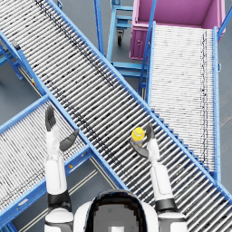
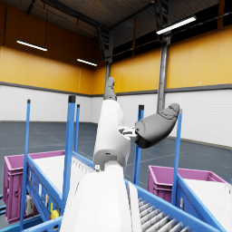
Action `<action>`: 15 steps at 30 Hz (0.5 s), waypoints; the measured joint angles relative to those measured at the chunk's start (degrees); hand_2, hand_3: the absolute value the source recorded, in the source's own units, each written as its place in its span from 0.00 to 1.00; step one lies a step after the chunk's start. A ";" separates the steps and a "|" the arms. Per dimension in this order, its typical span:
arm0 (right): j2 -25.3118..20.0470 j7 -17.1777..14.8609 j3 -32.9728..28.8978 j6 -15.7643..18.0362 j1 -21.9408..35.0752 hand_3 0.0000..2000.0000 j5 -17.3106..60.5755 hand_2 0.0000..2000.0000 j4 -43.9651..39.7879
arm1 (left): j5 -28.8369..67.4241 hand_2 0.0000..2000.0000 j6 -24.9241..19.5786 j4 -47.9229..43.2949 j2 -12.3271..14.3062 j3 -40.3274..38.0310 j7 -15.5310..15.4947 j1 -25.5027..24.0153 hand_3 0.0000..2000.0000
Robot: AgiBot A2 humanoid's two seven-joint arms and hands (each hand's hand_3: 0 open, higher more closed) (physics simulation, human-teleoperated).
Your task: Pick up the oil and place it on the left assembly line, put the cola on the right, and keep Sprite still
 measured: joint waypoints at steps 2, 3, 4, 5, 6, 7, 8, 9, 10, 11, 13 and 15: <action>-0.74 0.00 0.76 0.00 1.85 0.00 0.00 0.00 -2.81 | 0.00 0.00 0.00 0.53 0.06 -0.07 0.00 0.25 0.00; -1.13 0.00 1.07 0.00 2.88 0.00 0.00 0.00 -4.18 | 0.00 0.00 0.00 0.81 0.09 -0.07 0.00 0.38 0.00; -1.55 0.00 1.39 0.00 3.97 0.00 0.00 0.00 -5.65 | 0.00 0.00 0.00 1.09 0.12 -0.12 0.00 0.53 0.00; -1.97 0.00 1.72 0.00 5.10 0.00 0.00 0.00 -7.26 | 0.00 0.00 0.00 1.40 0.15 -0.20 0.00 0.65 0.00; -2.40 0.00 2.01 0.00 6.25 0.00 0.00 0.00 -8.92 | 0.00 0.00 0.00 1.72 0.18 -0.25 0.00 0.75 0.00; -2.80 0.00 2.24 0.00 7.36 0.00 0.00 0.00 -10.73 | 0.00 0.00 0.00 1.95 0.21 -0.35 0.00 0.86 0.00; -3.19 0.00 2.43 0.00 8.45 0.00 0.00 0.00 -12.72 | 0.00 0.00 0.00 2.20 0.23 -0.47 0.00 0.99 0.00; -3.60 0.00 2.59 0.00 9.62 0.00 0.00 0.00 -15.13 | 0.00 0.00 0.00 2.41 0.27 -0.63 0.00 1.06 0.00; -3.99 0.00 2.87 0.00 10.76 0.00 -0.01 0.00 -17.62 | 0.00 0.00 0.00 2.65 0.30 -0.73 0.00 1.11 0.00; -4.32 0.00 3.11 0.00 11.65 0.16 -0.01 0.68 -19.54 | -0.01 0.00 0.00 2.85 0.34 -0.87 0.00 1.15 0.00; -3.83 0.08 3.02 8.12 13.59 0.49 0.39 1.00 -22.37 | -0.01 0.00 0.00 3.07 0.38 -1.13 0.00 1.24 0.00; -3.22 0.11 4.06 11.29 14.51 0.82 0.52 1.00 -23.47 | -0.01 0.00 0.00 3.03 0.44 -1.31 0.00 1.22 0.00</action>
